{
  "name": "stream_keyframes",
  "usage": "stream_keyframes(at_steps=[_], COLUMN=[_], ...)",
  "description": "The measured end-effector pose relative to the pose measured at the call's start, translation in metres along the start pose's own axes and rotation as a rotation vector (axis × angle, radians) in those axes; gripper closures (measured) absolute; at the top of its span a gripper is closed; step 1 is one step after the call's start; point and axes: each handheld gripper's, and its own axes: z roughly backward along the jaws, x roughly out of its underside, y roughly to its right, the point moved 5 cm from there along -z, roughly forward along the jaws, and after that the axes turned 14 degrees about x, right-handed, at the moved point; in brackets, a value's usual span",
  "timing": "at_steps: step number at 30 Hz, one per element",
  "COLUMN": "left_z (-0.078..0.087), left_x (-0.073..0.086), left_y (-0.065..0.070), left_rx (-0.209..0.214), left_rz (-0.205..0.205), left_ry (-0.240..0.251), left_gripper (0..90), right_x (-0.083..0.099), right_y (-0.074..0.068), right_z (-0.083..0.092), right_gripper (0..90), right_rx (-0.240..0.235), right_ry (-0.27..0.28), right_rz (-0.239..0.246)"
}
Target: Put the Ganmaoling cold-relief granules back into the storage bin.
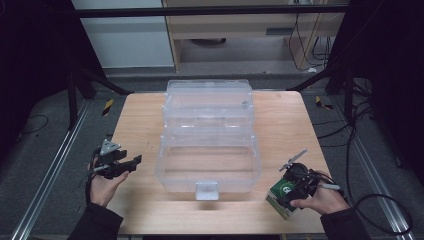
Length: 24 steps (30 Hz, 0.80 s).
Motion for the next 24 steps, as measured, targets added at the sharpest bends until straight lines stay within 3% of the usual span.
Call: stream_keyframes(at_steps=[10, 24], left_z=[-0.001, -0.003], left_x=[0.001, 0.002], left_y=[0.001, 0.000], left_rx=[0.002, 0.004], left_rz=[0.000, -0.003], left_ry=[-0.006, -0.018], left_gripper=[35.6, 35.4], right_x=[0.001, -0.002], right_y=[0.000, 0.002], right_z=[-0.010, -0.014], right_gripper=[12.4, 15.5], right_rx=[-0.011, -0.020], right_ry=[-0.059, -0.101], right_rz=[-0.010, -0.022])
